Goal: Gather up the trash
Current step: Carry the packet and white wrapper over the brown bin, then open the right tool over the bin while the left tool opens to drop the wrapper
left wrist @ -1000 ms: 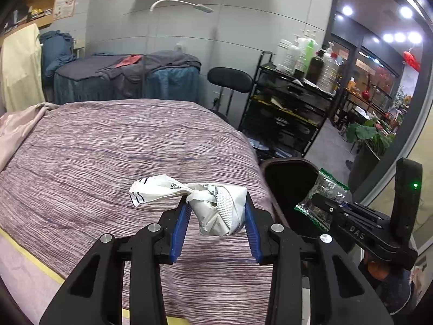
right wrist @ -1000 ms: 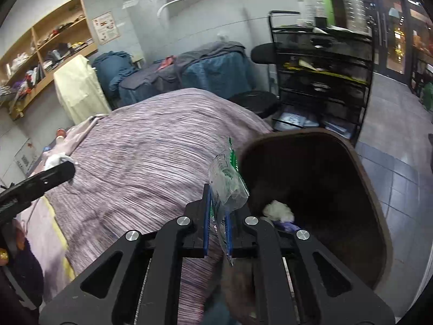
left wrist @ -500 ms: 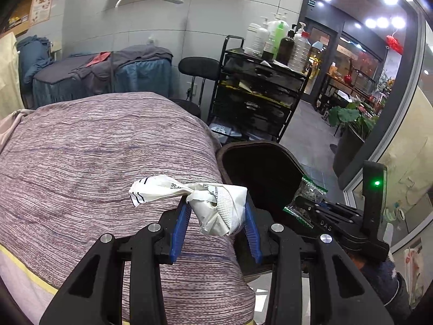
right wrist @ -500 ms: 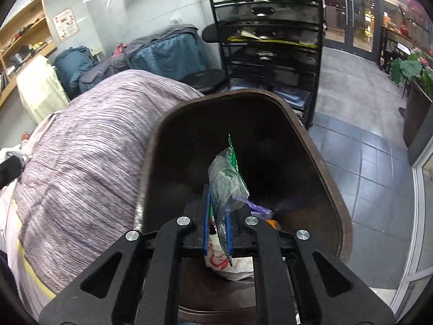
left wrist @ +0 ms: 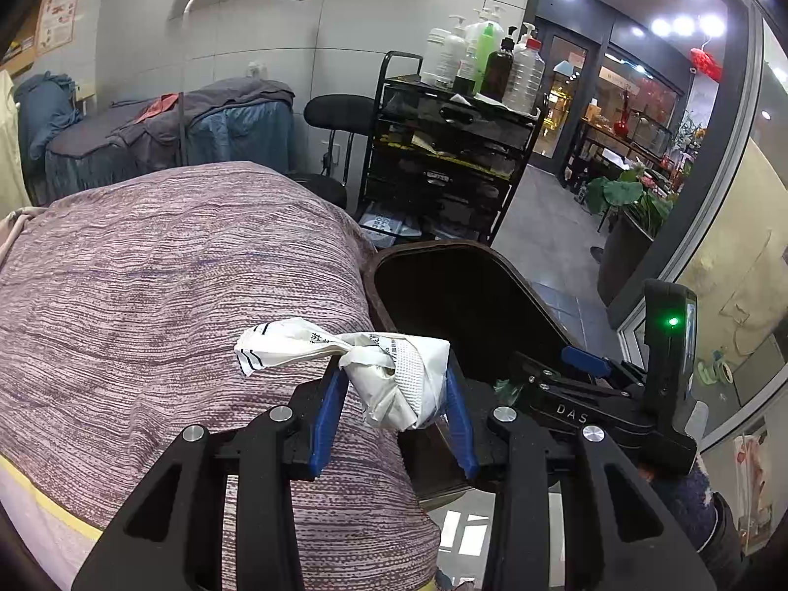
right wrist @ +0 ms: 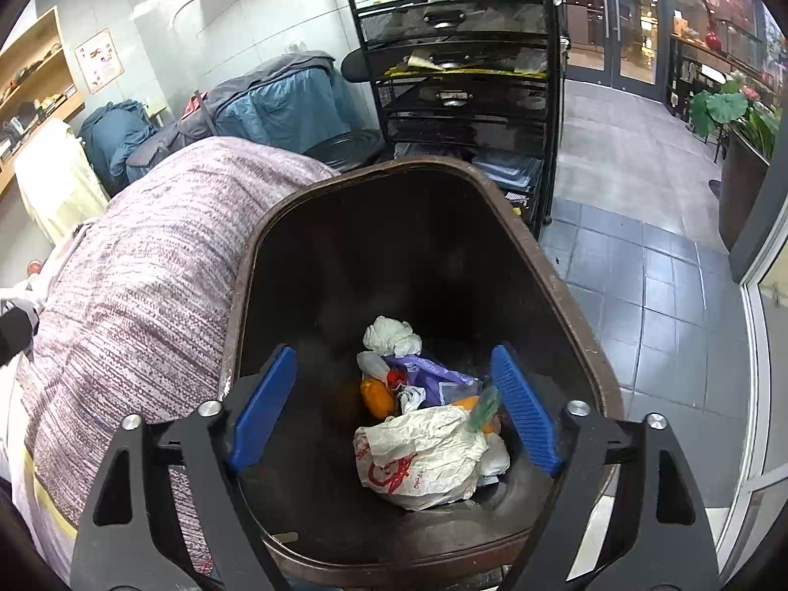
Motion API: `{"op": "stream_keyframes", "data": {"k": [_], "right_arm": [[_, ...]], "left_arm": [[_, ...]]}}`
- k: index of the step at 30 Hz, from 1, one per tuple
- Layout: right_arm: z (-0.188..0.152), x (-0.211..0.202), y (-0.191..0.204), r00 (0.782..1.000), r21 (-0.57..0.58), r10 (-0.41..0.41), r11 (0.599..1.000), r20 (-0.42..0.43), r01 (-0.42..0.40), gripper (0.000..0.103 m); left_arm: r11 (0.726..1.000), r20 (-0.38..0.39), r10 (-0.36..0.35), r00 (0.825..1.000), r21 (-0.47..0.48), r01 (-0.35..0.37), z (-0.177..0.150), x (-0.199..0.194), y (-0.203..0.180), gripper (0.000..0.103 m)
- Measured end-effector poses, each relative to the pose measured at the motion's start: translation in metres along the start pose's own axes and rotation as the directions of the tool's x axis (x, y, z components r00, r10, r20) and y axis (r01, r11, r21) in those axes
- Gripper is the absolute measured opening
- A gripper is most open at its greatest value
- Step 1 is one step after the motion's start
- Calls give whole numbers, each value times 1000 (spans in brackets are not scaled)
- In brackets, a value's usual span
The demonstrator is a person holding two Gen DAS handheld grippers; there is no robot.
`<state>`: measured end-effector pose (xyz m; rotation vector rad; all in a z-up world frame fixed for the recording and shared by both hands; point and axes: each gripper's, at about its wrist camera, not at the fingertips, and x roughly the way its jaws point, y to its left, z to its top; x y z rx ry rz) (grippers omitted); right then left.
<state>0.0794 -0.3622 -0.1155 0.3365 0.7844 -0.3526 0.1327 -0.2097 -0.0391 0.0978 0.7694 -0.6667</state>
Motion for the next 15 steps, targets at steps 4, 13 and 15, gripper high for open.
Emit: {"op": "stream_keyframes", "data": {"k": [4, 13, 15], "right_arm": [[1, -8, -5, 1000, 17, 8, 1000, 30, -9, 84], [4, -30, -16, 995, 53, -15, 999, 95, 10, 85], [5, -36, -21, 993, 66, -26, 998, 114, 18, 85]], "left_arm": [[1000, -4, -5, 1000, 11, 5, -1, 3, -6, 38], [998, -23, -22, 999, 61, 23, 4, 16, -25, 38], [997, -28, -25, 999, 79, 27, 6, 21, -31, 38]]}}
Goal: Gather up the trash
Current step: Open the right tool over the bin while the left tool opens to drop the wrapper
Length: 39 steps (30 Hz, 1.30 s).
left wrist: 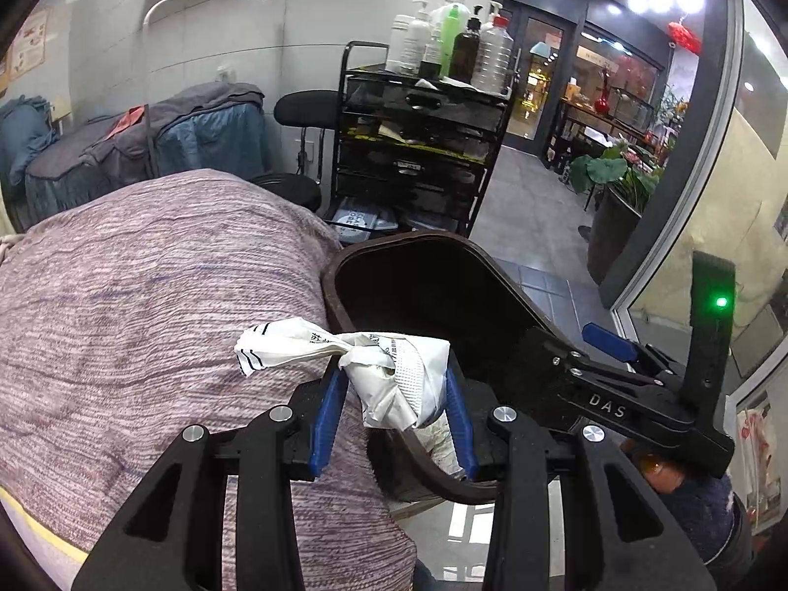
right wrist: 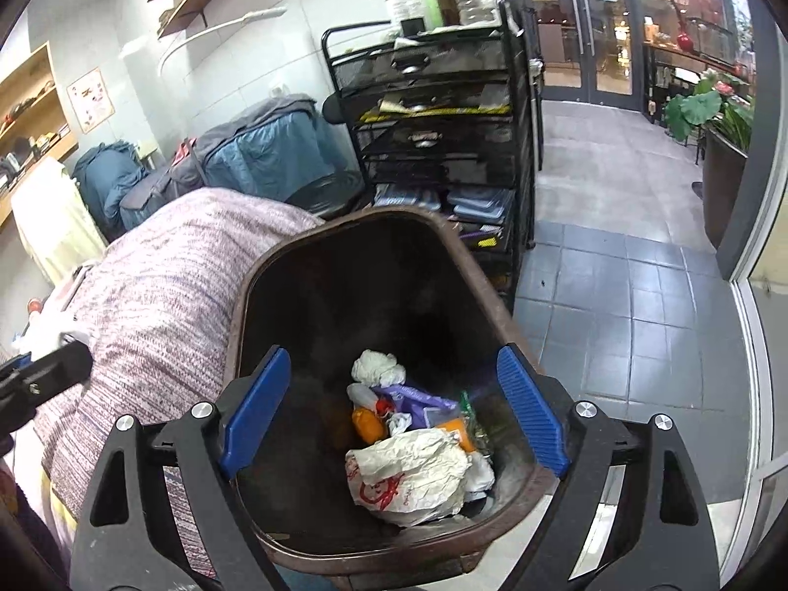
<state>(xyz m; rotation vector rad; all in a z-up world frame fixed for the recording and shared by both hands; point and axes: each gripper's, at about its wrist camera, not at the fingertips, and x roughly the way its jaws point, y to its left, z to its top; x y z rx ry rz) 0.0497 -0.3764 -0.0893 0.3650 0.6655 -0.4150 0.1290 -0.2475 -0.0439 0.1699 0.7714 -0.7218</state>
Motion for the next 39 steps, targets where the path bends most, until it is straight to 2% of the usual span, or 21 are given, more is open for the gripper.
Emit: {"op": "stream_keyframes", "data": {"k": [10, 24, 25, 29, 30, 35, 39], "right_arm": [[7, -19, -30, 995, 63, -70, 996, 66, 66, 87], [6, -24, -59, 988, 129, -132, 984, 76, 122, 89], [6, -23, -60, 988, 131, -132, 984, 75, 121, 89], [5, -23, -62, 988, 134, -135, 983, 74, 124, 89], [5, -23, -62, 988, 135, -137, 983, 73, 126, 89], [5, -22, -63, 988, 142, -140, 981, 67, 129, 89], [4, -23, -61, 988, 140, -139, 982, 72, 128, 90]], "left_arm": [[998, -36, -20, 999, 63, 22, 11, 28, -25, 38], [995, -90, -19, 996, 96, 28, 16, 61, -40, 39], [995, -91, -21, 996, 93, 29, 17, 63, -40, 42], [995, -58, -7, 998, 103, 13, 17, 61, -42, 78], [994, -45, -8, 999, 107, 13, 17, 60, -43, 83], [994, -14, -7, 1000, 113, 9, 17, 56, -40, 97], [994, 3, -1, 1000, 113, 1, 20, 54, -38, 97]]}}
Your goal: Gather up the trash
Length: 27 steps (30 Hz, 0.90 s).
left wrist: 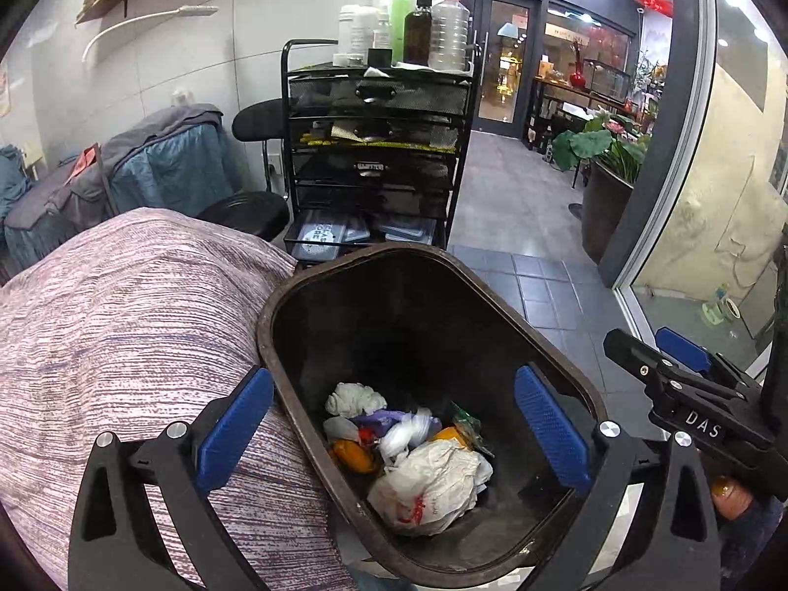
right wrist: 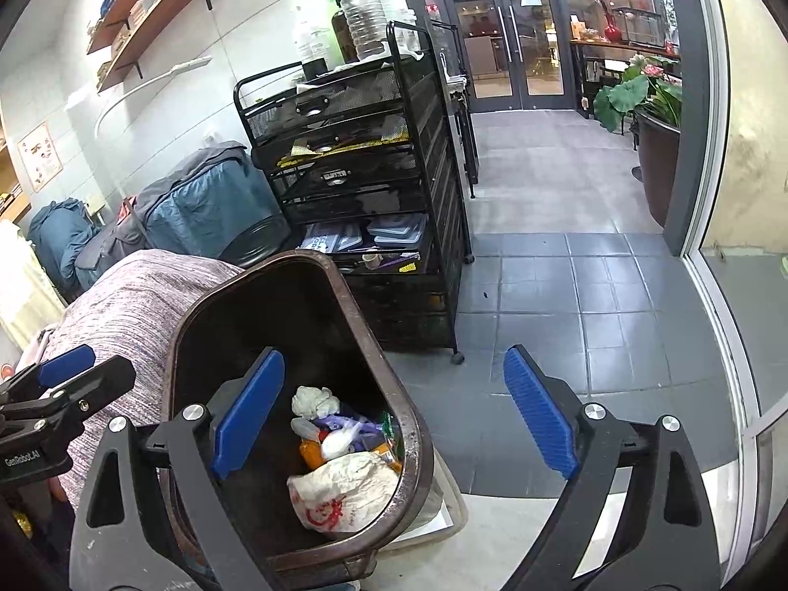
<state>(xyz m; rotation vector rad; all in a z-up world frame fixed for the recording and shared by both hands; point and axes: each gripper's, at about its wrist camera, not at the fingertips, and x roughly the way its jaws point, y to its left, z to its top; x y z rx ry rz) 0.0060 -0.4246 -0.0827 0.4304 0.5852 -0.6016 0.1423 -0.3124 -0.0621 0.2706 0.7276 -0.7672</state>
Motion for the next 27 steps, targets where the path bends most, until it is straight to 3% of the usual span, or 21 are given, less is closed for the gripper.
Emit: {"op": "stream_keyframes", "data": {"k": [13, 27], "right_arm": [[1, -15, 19, 998, -42, 7, 999, 66, -4, 94], [-9, -47, 87, 981, -172, 107, 982, 162, -78, 97]], "left_arm": [[998, 165, 56, 985, -51, -48, 2, -60, 17, 97], [974, 274, 219, 936, -125, -191, -19, -117, 48, 97]]}}
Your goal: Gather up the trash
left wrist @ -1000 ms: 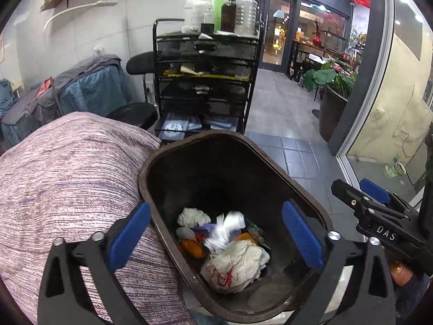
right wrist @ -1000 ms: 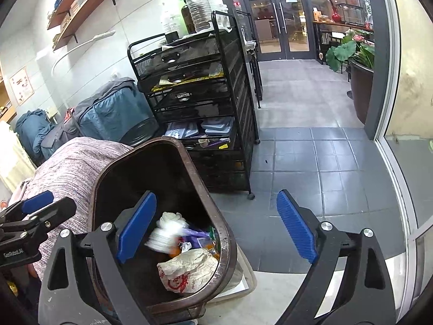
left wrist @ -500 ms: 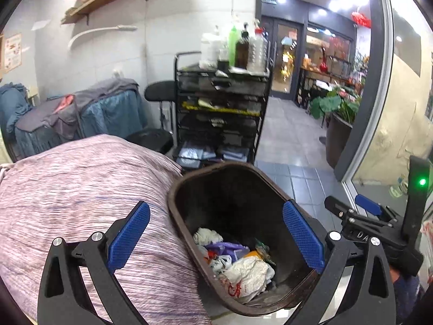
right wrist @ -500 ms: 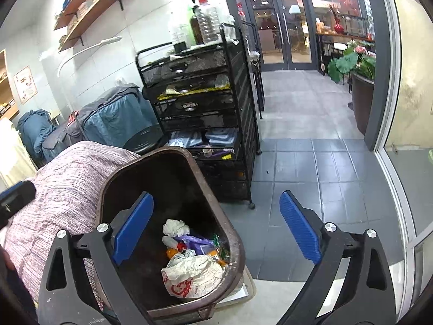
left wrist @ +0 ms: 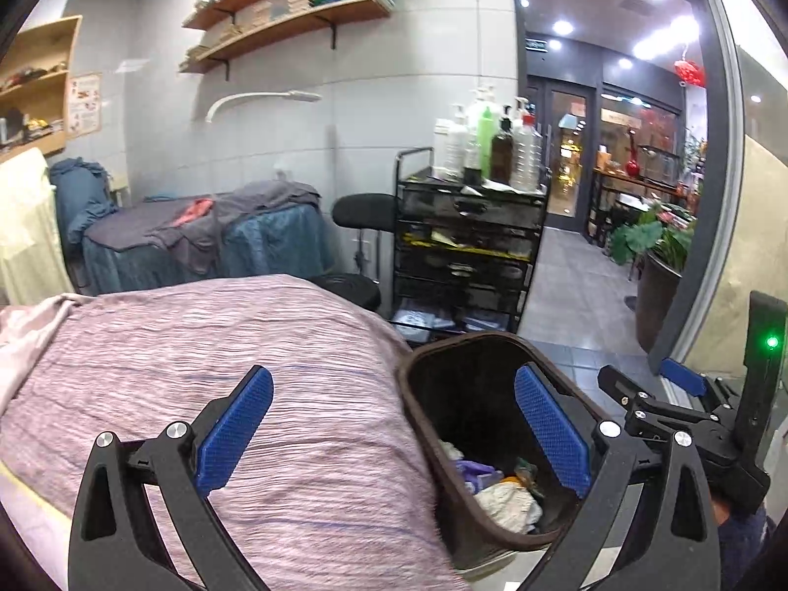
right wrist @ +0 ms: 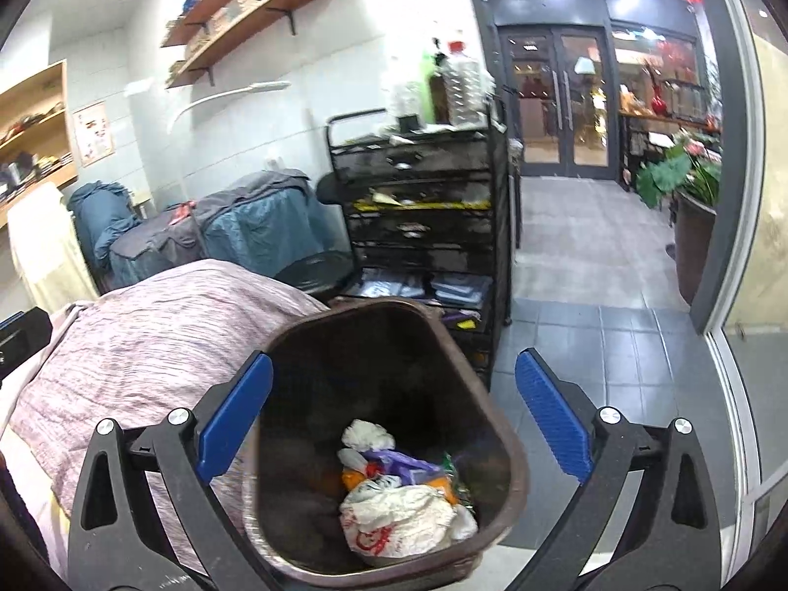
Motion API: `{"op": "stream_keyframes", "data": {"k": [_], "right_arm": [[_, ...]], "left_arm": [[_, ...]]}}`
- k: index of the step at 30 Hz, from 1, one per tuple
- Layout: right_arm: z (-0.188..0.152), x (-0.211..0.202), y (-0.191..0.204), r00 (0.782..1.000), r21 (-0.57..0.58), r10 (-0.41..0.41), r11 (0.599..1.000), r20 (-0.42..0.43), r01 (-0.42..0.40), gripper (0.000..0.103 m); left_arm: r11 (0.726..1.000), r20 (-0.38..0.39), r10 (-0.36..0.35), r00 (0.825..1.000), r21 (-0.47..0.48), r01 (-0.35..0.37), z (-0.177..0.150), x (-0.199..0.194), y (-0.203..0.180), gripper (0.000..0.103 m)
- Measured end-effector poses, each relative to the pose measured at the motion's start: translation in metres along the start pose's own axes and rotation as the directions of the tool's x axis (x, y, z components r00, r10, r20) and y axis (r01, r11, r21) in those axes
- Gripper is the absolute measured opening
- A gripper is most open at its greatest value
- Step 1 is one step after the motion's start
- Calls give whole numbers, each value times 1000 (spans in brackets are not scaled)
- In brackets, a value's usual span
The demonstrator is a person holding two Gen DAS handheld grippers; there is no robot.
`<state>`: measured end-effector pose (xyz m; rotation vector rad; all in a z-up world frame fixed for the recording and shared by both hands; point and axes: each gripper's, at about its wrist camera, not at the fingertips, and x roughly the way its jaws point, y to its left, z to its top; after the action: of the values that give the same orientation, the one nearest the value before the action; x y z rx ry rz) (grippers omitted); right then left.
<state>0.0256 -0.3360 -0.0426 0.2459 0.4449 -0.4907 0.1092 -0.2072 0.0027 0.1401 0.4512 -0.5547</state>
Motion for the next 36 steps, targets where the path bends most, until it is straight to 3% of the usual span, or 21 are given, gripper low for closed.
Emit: {"op": "stream_keyframes", "data": {"k": [10, 18, 36], "right_arm": [[-7, -29, 66, 993, -120, 72, 991, 95, -60, 97], [-19, -47, 106, 981, -158, 162, 977, 110, -144, 97], [-52, -95, 160, 947, -273, 304, 924, 100, -268, 97]], "left_arm": [[988, 53, 118, 992, -103, -112, -11, -39, 48, 97], [966, 90, 223, 971, -157, -208, -29, -77, 76, 97], [913, 122, 331, 936, -293, -284, -61, -133, 111, 97]]}}
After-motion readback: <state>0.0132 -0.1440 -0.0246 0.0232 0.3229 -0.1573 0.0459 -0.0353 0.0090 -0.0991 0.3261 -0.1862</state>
